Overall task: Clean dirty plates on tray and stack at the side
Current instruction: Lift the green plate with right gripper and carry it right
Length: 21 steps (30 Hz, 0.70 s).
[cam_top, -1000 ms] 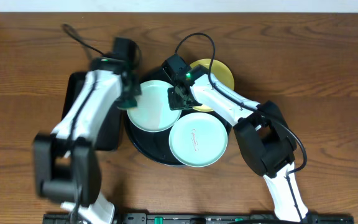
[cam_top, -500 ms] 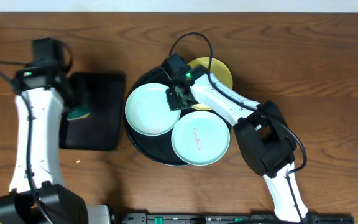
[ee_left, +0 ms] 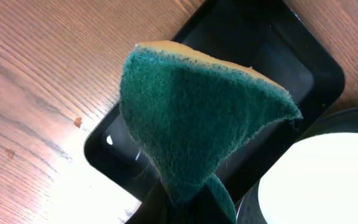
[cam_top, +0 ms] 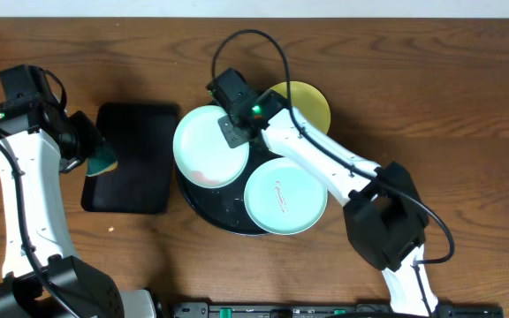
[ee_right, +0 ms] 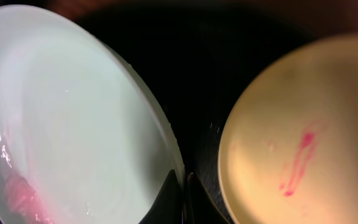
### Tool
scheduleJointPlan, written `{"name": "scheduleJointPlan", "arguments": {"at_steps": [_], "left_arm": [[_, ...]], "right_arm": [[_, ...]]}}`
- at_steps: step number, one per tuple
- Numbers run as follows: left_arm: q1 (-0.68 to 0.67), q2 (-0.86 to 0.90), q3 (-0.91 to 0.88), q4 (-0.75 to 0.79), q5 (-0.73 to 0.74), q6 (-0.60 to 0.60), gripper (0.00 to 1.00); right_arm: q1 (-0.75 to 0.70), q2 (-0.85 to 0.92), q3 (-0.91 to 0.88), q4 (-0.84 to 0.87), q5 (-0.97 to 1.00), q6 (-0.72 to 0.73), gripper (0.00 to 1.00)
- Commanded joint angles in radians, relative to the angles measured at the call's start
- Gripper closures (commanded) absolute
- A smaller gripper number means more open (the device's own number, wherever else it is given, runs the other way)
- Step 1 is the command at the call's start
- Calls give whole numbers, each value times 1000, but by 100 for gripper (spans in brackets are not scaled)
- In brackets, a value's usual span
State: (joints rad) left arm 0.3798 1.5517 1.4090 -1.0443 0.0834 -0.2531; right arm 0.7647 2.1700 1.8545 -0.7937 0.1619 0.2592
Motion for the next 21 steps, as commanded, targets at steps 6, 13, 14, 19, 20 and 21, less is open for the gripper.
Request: {"name": "scheduleJointPlan", "arguments": {"at_steps": [6,13,14,19,20,21], "left_arm": [[3,9,3,-3,14,19,93],[3,9,3,-3,14,19,93],[3,9,3,-3,14,19,93],[3,9,3,-3,14,19,93],[3,9,3,-3,14,19,92],[3,9,3,-3,14,19,92]], "right_arm": [[53,-33,141,1,127,-82,99],[53,-33,204,5,144,-101,99],[53,-33,209,6,145,-105,99],[54,-33,212,45,145,-140,99],[55,-33,212,59,146,-153,99],[56,-32,212,81,146,-172,99]]}}
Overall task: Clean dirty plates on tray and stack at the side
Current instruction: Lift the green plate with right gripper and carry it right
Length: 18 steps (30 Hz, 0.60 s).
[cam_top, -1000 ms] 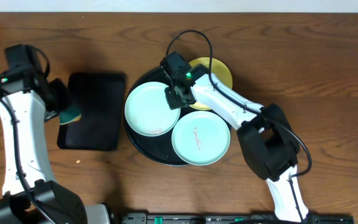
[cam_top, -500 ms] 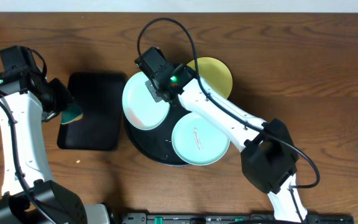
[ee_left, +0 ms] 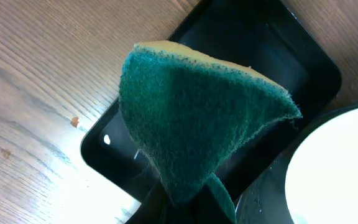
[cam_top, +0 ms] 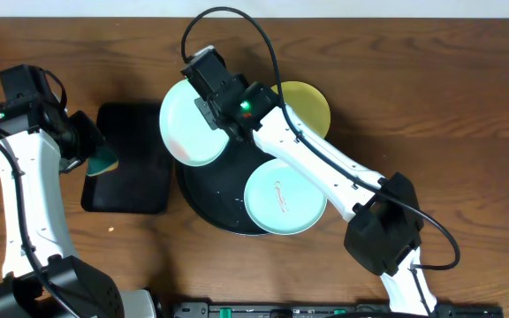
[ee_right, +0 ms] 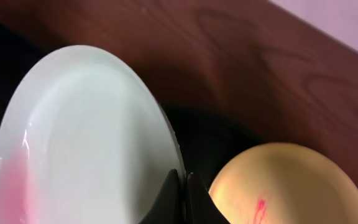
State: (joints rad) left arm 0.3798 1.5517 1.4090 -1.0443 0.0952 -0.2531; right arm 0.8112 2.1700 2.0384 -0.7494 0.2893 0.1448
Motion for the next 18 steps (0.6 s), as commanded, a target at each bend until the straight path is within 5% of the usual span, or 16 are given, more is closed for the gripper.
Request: {"name": "scheduleJointPlan", "arguments": {"at_steps": [1,18], "left_arm": [[3,9,3,-3,2,19,93],[3,9,3,-3,2,19,93]], "right_arm": [[11,-32,28,63,25,-70,99],[61,14,28,335,54,-212,99]]}}
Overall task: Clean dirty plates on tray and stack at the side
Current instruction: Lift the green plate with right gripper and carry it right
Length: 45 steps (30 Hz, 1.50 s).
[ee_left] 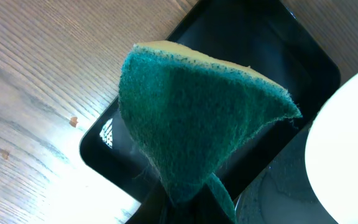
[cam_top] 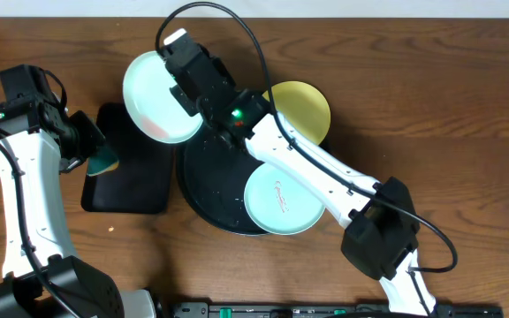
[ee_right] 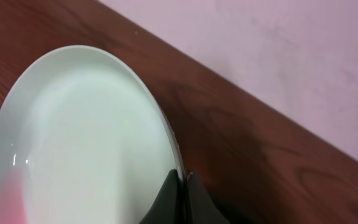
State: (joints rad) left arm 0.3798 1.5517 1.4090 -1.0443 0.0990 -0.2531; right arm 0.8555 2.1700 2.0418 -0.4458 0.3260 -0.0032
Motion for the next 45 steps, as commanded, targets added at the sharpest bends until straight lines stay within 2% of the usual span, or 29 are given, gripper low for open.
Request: {"name": "scheduleJointPlan", "arguments": {"at_steps": [1,9,17,19,25,34,40,45], "left_arm": [[3,9,3,-3,-2,19,93],[3,10,3,-3,-1,19,93],[3,9,3,-3,-1,19,93],[3,9,3,-3,-1,19,93],[3,9,3,-3,-1,19,92],[3,9,3,-3,-1,19,93],[3,9,2,-4,-1,19,93],[3,9,2,-3,-1,19,93]], "right_arm": [[21,16,24,41,18,-81,99],[42,44,24,141,6,-285,99],[42,45,24,308,-63,-651,97],[42,45,24,338,-99,-691,98],[42,45,24,395,-125,-690,99],[40,45,24,381,-125,-689,99],[14,11,24,230,-129,-515,99],[-44,-67,24,38,-239,-381,99]]}}
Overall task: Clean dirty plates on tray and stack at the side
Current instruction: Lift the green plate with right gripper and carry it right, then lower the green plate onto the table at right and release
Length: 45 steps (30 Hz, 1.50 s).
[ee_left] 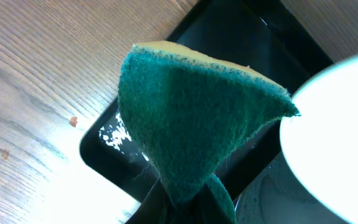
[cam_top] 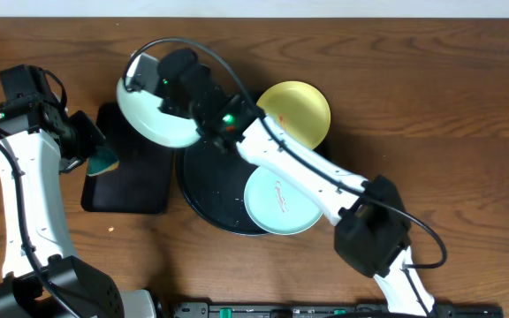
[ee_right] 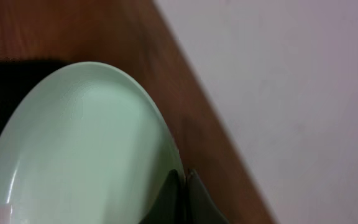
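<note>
My right gripper [ee_right: 184,177] is shut on the rim of a pale green plate [cam_top: 153,115], held tilted in the air over the gap between the round black tray [cam_top: 210,190] and the rectangular black tray [cam_top: 135,163]. A pink smear shows at the lower left of the plate [ee_right: 86,155]. My left gripper [ee_left: 182,199] is shut on a green scouring sponge [ee_left: 194,124] with a yellow back, held over the rectangular tray's left edge, sponge [cam_top: 104,159]. A second green plate [cam_top: 281,201] lies on the round tray. A yellow plate [cam_top: 297,113] lies at its back right.
The rectangular tray [ee_left: 260,56] lies on the wooden table, left of the round tray. The white wall [ee_right: 303,93] rises behind the table's far edge. A small crumb [cam_top: 111,229] lies near the rectangular tray's front corner.
My right gripper has tilted the green plate steeper and shifted it slightly left and toward the sponge. The left arm and its sponge have stayed where they were.
At first my right gripper held the smeared green plate by its rim, low over the round tray's left part. Then the plate was higher and further left, moment by moment. Now it hangs tilted beside the sponge, which my left gripper has held still throughout.
</note>
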### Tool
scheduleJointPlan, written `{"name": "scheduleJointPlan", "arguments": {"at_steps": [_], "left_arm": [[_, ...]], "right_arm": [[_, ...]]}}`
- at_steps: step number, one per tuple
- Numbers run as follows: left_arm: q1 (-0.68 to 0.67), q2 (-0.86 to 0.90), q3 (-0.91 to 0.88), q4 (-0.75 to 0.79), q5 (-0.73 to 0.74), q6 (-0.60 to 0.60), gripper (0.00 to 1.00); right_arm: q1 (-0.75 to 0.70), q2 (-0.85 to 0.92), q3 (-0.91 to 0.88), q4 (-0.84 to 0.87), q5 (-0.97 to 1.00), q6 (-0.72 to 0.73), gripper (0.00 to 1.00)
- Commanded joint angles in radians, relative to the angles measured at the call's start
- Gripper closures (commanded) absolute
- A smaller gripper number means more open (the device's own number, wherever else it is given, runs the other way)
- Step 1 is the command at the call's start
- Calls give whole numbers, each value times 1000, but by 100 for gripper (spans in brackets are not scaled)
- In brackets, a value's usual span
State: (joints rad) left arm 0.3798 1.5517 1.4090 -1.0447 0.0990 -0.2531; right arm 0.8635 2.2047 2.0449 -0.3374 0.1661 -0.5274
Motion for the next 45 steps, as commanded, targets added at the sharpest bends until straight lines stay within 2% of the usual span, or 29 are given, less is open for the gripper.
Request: {"name": "scheduleJointPlan", "arguments": {"at_steps": [1,8,13,19,25,32,37,41,45], "left_arm": [[3,9,2,-3,-1,19,92],[3,9,2,-3,-1,19,92],[0,10,2,-2,-1,15,93],[0,10,2,-2,-1,15,93],[0,10,2,-2,-1,15,93],[0,10,2,1,-1,15,93],[0,10,2,2,-1,16,93],[0,10,2,3,-1,16,92],[0,10,2,3,-1,15,93]], "right_arm": [[-67,-117,21,-112,-98,170,99],[-220,-246,21,-486,-142,438,99],[-382,-348,21,-727,-153,599,99],[-686,-435,21,-932,-322,609,99],[-934,-436,-14,-1063,-331,605,99],[-1068,-436,-201,-1001,-324,555,98],[-1072,-436,-405,-830,-324,555,99],[-1072,-436,-590,-626,-320,511,99],[-1072,-436,-704,-507,-313,512,99]]}}
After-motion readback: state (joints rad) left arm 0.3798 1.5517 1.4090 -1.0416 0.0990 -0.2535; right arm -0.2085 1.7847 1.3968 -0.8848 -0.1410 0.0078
